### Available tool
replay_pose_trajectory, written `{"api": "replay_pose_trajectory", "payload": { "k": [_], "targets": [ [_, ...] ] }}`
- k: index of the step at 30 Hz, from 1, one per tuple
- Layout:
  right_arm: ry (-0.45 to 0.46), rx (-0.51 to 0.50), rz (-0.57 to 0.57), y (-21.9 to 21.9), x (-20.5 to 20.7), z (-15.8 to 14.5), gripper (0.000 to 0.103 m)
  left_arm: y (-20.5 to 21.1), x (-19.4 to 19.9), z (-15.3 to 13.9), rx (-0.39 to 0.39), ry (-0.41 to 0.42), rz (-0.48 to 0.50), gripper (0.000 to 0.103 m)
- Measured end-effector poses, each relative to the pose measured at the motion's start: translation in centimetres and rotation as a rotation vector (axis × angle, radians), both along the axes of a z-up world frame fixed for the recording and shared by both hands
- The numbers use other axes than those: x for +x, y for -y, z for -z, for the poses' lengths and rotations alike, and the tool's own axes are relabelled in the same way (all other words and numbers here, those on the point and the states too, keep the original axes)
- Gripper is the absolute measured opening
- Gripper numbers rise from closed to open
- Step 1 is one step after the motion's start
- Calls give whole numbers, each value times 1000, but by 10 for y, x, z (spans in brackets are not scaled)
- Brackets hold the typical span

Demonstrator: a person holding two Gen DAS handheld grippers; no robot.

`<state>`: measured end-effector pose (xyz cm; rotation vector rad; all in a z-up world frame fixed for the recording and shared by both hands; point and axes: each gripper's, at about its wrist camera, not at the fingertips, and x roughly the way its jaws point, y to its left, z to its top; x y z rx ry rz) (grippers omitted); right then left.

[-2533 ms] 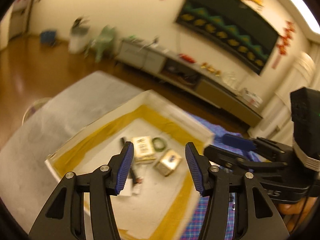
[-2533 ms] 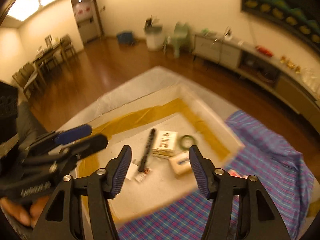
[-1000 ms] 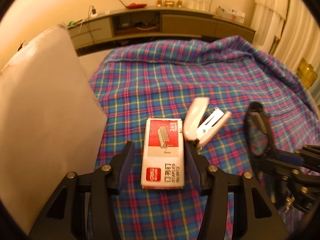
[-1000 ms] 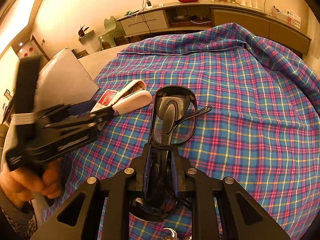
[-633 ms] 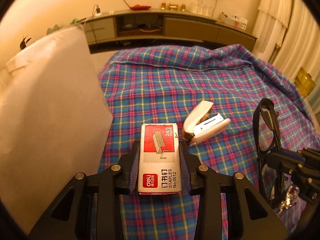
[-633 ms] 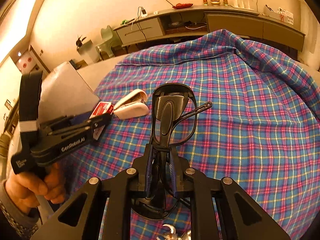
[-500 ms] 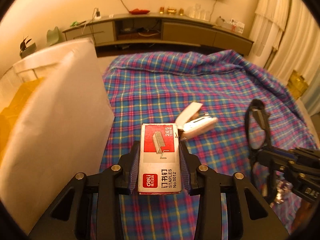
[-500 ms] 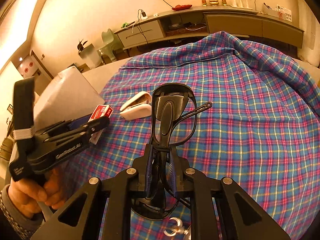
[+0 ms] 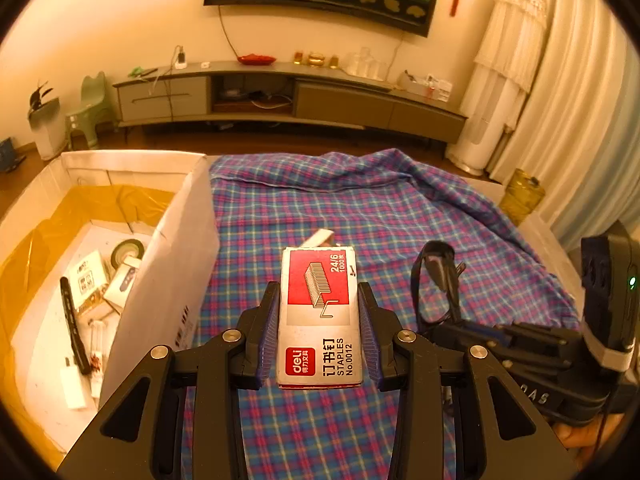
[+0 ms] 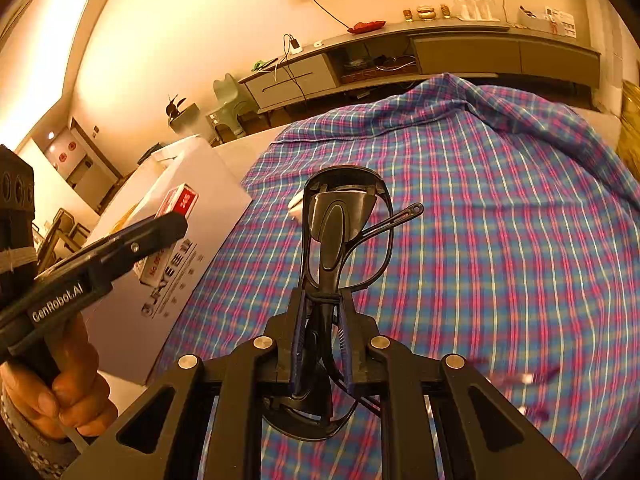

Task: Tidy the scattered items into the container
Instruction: 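Lift and carry the staples box and sunglasses over the white box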

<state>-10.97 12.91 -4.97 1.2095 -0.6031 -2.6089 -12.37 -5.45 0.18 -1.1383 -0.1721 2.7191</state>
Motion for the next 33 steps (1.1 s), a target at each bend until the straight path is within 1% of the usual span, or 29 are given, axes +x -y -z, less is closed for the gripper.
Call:
{"api": "replay_pose_trajectory", "payload": {
  "k": [5,10,18,25,33],
  "targets": [
    [-1,-13,12,4,23,-2,17,-5,21,-4,21,-3,28,38],
    [-7,-19,17,13,41,-9,17,-7,44,-16,69,-17,47,38],
    [-20,1,4,30,62,-22,17,-11,75,-33,129,-49,76,38],
    [-34,34,-2,41,72,-40,17,-8,86,-41,151,-67,73,38],
    [-67,59,-30,63,73,-63,17,11,95,-59,183,-113,46,38]
  ]
}}
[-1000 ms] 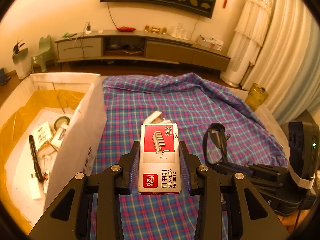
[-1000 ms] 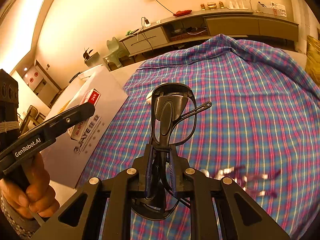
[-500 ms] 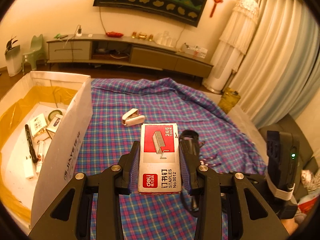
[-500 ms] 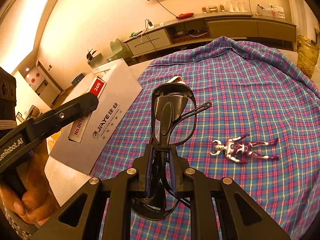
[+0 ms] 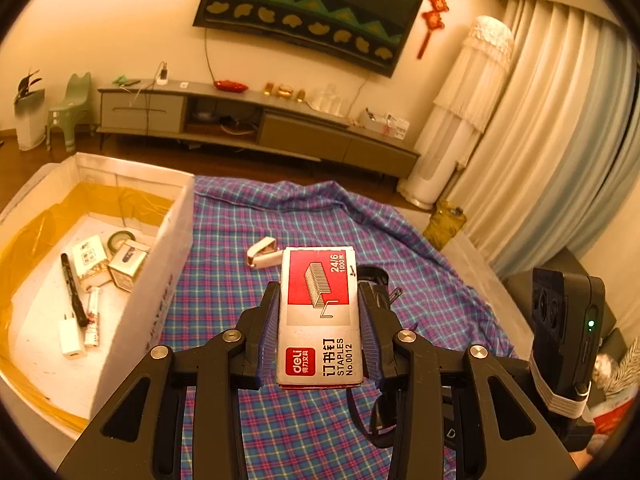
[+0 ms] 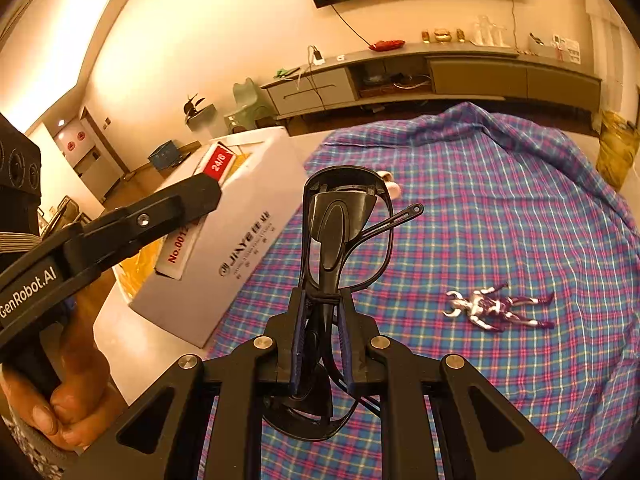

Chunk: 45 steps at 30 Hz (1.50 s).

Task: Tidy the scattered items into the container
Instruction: 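Lift and carry the staples box and sunglasses over the white box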

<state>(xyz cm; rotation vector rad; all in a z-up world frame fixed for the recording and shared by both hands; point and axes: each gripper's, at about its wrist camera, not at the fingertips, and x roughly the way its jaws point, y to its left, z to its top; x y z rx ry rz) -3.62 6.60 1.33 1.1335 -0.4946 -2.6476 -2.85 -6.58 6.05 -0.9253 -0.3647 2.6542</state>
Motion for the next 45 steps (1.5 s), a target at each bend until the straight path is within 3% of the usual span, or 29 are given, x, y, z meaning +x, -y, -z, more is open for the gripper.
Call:
{"api": "replay_pose_trajectory", "payload": {
  "k": [28,45],
  "targets": [
    [-68,93,-85,73,-10,-53,17,63,23,-35,130,-75,-59,38],
    [-97,143,-152,116,-46,-72,17,121,22,-35,257,-53,-134,38]
  ]
}}
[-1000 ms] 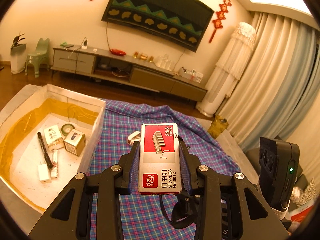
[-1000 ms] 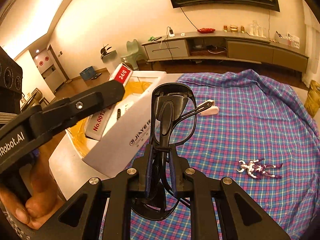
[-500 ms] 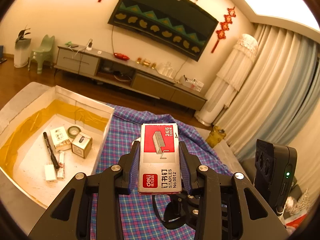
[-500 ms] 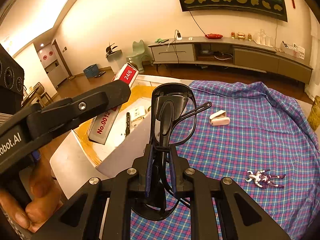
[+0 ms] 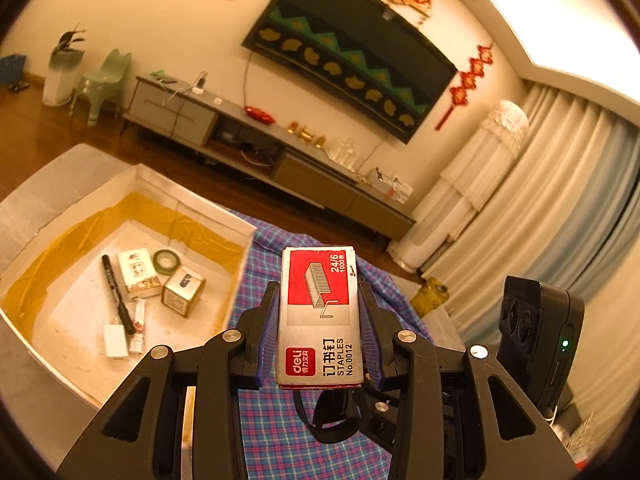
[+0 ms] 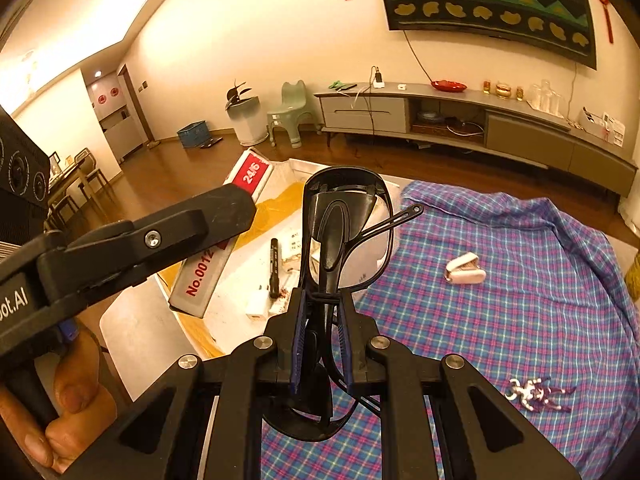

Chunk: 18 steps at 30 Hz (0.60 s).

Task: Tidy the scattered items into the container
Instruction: 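Lift and carry the staples box and sunglasses over the white box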

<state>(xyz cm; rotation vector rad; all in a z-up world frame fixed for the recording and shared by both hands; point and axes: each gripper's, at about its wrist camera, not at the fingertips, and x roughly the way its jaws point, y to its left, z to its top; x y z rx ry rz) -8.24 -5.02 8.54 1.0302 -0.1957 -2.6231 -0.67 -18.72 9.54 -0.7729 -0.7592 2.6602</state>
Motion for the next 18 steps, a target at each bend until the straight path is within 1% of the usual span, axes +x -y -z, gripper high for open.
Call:
{"api": "replay_pose_trajectory", "payload": {
  "k": [7,12,18],
  "targets": [
    [4,15,-24,13,-23,-3,17,34,-7,8,34,22,-61,38],
    [10,31,-43,22,-41,-5,17,59,-11,16,76,44,-105,38],
    [12,67,-71,39,-62,-6,17,86,-17,25,90,71,-174,38]
  ]
}}
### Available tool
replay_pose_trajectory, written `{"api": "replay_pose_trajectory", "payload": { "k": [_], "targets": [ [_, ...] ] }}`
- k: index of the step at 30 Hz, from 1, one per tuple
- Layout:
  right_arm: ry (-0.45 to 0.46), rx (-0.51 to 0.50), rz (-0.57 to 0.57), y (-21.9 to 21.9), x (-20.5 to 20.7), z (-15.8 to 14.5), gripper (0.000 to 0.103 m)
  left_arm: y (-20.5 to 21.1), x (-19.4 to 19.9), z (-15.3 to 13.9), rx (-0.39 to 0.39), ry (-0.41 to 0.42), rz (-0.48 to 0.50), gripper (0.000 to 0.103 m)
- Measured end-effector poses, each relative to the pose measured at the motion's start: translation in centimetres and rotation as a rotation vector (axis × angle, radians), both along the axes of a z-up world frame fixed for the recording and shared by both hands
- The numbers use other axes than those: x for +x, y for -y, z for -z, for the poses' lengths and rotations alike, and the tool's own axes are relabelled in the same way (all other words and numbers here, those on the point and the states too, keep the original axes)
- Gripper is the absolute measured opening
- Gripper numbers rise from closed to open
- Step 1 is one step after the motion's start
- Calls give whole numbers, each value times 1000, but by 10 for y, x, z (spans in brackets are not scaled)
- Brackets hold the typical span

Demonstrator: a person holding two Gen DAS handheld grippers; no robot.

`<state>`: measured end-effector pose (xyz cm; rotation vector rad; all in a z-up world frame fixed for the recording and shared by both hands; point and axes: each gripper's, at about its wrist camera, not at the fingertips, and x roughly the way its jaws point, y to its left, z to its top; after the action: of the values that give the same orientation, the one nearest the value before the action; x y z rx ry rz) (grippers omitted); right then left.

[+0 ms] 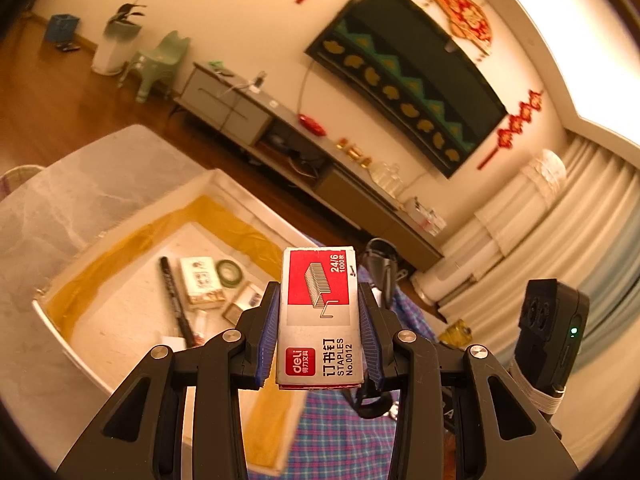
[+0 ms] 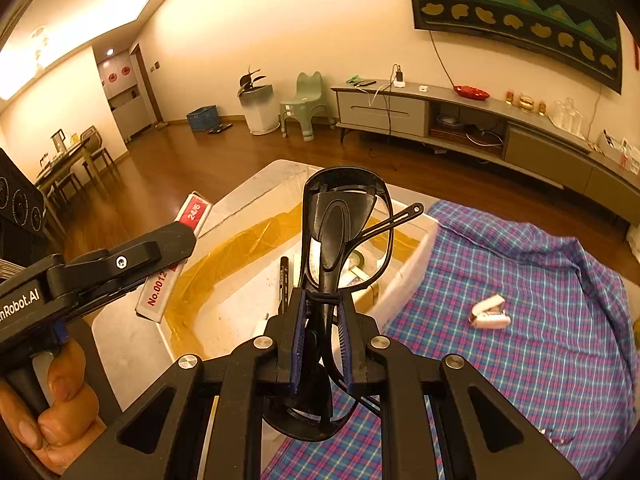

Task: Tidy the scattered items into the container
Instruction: 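Lift and carry the staples box and sunglasses over the white box, then open the left tool to drop the staples box while the right tool releases the sunglasses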

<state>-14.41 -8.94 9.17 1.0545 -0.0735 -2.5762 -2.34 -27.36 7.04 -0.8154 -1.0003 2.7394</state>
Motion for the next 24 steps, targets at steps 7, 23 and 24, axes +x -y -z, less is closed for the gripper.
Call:
{"api": "replay_pose_trajectory", "payload": {
  "k": [7,23,24],
  "targets": [
    [34,29,-35,26,-25,10,17,33,-8,18,24,48,-66,38],
    [167,108,-119,67,-62,58,17,67,-34,66,4,208,-138,38],
    [177,110,-125,70,-64,62,17,67,-36,70,-3,224,-138,38]
  ]
}}
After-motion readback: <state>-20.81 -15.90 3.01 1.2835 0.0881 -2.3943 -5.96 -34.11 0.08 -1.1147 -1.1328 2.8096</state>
